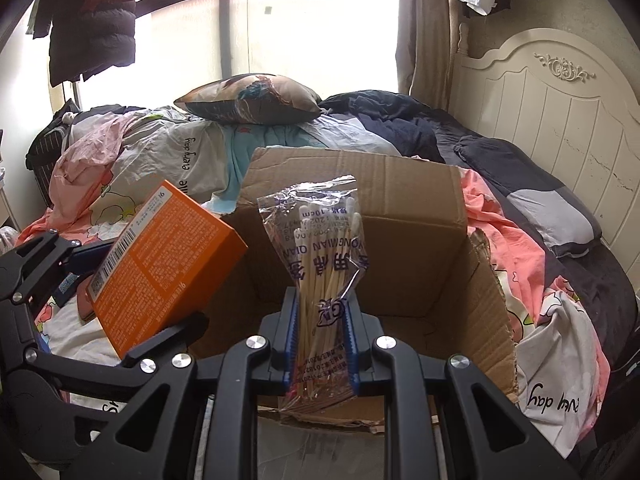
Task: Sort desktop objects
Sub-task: 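Carry orange box and cotton swab bag over the open cardboard box, then open right tool to drop swab bag while left tool releases orange box into cardboard box, then move both open tools away from the box toward the blue bottle and red case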
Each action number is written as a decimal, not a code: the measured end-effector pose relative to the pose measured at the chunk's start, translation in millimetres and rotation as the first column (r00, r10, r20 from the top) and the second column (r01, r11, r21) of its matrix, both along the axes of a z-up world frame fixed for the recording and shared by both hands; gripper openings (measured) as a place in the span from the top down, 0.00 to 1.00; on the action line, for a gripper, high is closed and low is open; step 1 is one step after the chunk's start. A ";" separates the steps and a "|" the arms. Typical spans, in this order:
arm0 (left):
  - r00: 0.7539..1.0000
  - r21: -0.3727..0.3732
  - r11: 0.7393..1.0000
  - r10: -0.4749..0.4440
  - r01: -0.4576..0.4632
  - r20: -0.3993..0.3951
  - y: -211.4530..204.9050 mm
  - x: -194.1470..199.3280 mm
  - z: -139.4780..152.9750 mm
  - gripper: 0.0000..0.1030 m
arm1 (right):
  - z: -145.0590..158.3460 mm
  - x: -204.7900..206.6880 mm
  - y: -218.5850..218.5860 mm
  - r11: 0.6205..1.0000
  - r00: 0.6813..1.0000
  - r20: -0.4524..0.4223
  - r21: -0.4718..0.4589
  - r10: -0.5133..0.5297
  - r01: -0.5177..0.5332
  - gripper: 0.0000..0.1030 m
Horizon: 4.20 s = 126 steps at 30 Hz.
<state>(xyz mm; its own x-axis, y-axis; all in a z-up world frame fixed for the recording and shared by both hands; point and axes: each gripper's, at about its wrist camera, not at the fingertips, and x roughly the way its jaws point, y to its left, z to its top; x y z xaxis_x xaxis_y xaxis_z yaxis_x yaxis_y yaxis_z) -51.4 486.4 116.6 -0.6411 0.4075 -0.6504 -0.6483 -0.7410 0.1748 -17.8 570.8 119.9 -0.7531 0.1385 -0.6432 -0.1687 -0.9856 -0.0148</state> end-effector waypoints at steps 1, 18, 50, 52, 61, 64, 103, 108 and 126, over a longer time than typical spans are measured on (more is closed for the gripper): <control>1.000 0.002 1.000 -0.002 0.002 0.001 1.2 -0.2 -0.3 0.22 | -0.6 0.2 2.2 1.000 1.000 0.001 0.000 -0.004 0.004 0.82; 1.000 0.004 1.000 -0.010 0.010 0.013 8.7 -8.0 -5.4 0.22 | -4.6 -3.5 25.2 0.995 0.998 -0.022 -0.080 -0.059 0.057 0.37; 0.998 -0.027 0.998 -0.062 0.063 0.029 43.5 -11.2 -17.2 0.21 | -16.0 1.5 29.3 0.990 0.992 -0.083 -0.106 -0.100 0.091 0.33; 0.997 -0.021 0.998 -0.063 0.064 0.034 44.2 -10.8 -17.5 0.20 | -16.3 2.7 30.8 0.989 0.990 -0.086 -0.111 -0.109 0.100 0.33; 0.998 -0.056 0.997 -0.047 0.045 -0.033 41.3 -3.3 -14.5 0.02 | -18.1 6.1 31.8 0.986 0.989 -0.088 -0.122 -0.123 0.112 0.33; 0.997 -0.088 0.995 -0.050 0.045 -0.053 39.9 0.8 -14.6 0.00 | -17.9 5.8 27.7 0.987 0.990 -0.085 -0.122 -0.117 0.106 0.33; 0.969 -0.061 0.969 0.233 -0.238 -0.083 -174.4 2.7 -18.3 0.00 | -6.8 -12.4 -171.1 0.981 0.984 -0.011 0.081 0.176 -0.174 0.24; 0.960 -0.073 0.959 0.268 -0.274 -0.082 -202.5 -2.6 -24.5 0.00 | -12.4 -19.8 -199.6 0.974 0.976 -0.004 0.063 0.217 -0.217 0.24; 0.909 -0.075 0.907 0.416 -0.415 -0.004 -310.3 -31.5 -64.4 0.00 | -47.8 -51.4 -288.0 0.932 0.931 0.087 0.056 0.354 -0.359 0.24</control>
<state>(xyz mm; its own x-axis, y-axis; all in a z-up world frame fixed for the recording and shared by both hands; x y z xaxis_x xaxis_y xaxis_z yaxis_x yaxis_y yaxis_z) -83.0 176.1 52.1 -0.7343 0.0573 -0.6764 -0.2870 -0.9292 0.2329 -69.1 282.8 72.2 -0.7117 -0.0841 -0.6974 0.1980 -0.9766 -0.0843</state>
